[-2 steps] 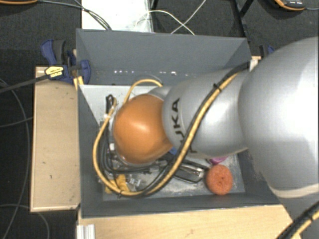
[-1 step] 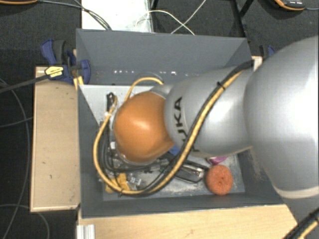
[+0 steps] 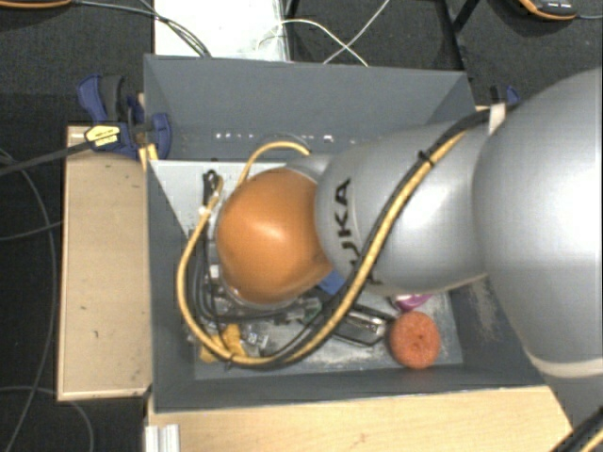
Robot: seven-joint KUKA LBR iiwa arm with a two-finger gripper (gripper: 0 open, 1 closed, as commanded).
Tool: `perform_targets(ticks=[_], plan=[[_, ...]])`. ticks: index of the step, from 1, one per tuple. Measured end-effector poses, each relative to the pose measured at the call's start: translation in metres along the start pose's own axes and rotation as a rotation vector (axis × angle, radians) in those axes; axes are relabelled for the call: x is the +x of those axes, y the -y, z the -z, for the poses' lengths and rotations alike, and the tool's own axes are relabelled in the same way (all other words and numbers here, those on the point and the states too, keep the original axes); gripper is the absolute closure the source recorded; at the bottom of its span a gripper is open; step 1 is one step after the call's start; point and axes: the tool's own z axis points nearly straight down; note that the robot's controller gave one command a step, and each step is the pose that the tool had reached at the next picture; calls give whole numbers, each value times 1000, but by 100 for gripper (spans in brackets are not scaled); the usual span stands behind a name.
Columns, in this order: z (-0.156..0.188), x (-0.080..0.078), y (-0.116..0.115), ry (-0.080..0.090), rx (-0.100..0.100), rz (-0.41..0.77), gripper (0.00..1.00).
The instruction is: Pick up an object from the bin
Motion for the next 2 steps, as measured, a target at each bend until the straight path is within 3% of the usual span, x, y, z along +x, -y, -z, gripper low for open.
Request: perform_targets(ticks=[2], plan=[[33,0,0,-1,-1,-1,100]])
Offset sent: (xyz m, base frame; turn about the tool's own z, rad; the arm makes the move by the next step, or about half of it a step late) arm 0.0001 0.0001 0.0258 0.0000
